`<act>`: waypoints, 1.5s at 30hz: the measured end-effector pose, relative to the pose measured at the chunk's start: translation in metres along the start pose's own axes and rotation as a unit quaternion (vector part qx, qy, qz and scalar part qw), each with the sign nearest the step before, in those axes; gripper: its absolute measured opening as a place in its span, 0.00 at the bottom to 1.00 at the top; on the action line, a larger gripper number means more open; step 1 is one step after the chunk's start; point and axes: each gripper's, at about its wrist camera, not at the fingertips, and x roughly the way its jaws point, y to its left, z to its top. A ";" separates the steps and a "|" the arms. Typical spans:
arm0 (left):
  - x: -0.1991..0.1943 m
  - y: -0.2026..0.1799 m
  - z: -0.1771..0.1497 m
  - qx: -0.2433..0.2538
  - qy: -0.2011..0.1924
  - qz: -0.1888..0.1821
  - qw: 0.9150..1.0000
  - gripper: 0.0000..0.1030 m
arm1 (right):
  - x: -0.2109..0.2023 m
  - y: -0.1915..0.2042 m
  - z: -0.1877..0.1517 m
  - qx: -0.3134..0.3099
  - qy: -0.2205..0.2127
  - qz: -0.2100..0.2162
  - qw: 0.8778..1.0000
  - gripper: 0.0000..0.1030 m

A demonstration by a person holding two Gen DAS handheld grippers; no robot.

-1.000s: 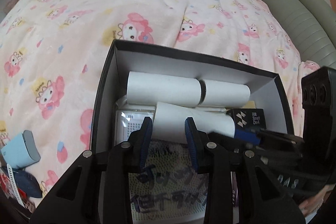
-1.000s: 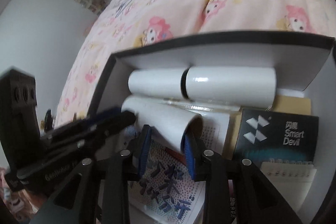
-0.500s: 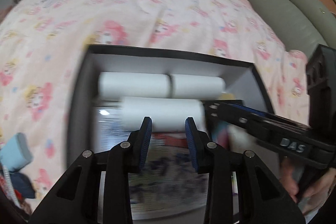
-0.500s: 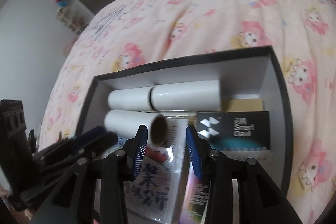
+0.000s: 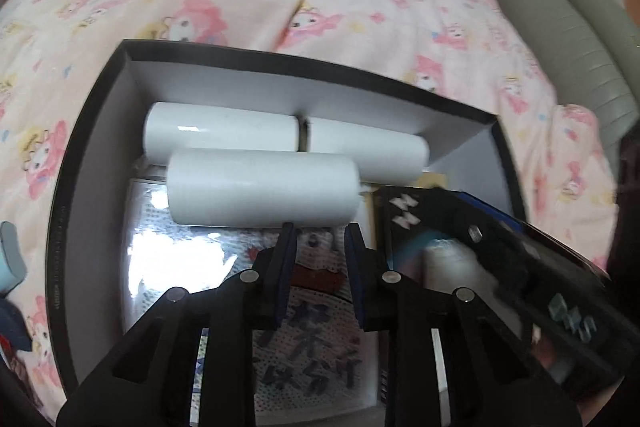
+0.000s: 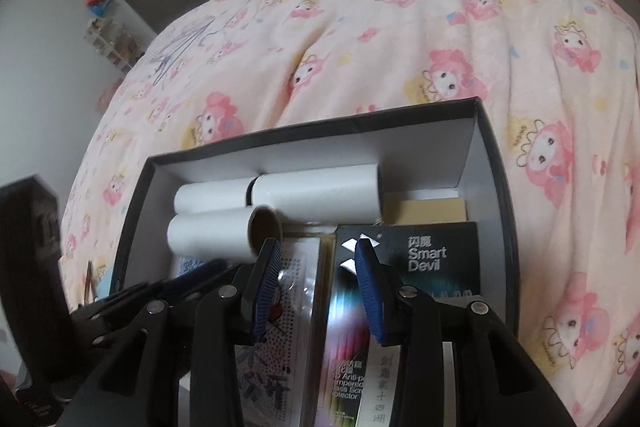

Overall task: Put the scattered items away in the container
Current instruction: 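Open the right gripper to release the tube inside the box, then withdraw both grippers from the box toward the light-blue case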

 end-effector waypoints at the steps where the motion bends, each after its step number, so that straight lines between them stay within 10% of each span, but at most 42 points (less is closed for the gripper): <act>1: -0.001 -0.003 0.000 0.002 0.002 -0.020 1.000 0.23 | -0.003 -0.002 0.002 0.005 -0.007 -0.004 1.000 0.34; 15: 0.004 0.010 0.015 -0.024 0.000 0.026 0.999 0.21 | -0.006 -0.010 0.004 0.011 -0.010 -0.005 1.000 0.34; 26: -0.029 0.009 0.011 -0.017 -0.023 -0.028 0.999 0.35 | 0.000 0.008 -0.007 -0.036 0.015 -0.029 0.999 0.35; 36: -0.113 -0.001 -0.061 0.034 -0.102 0.006 0.994 0.47 | -0.083 0.034 -0.058 -0.074 -0.074 -0.038 0.994 0.60; 45: -0.166 0.036 -0.137 -0.002 -0.139 0.050 0.989 0.47 | -0.110 0.080 -0.126 -0.102 -0.077 -0.020 0.992 0.60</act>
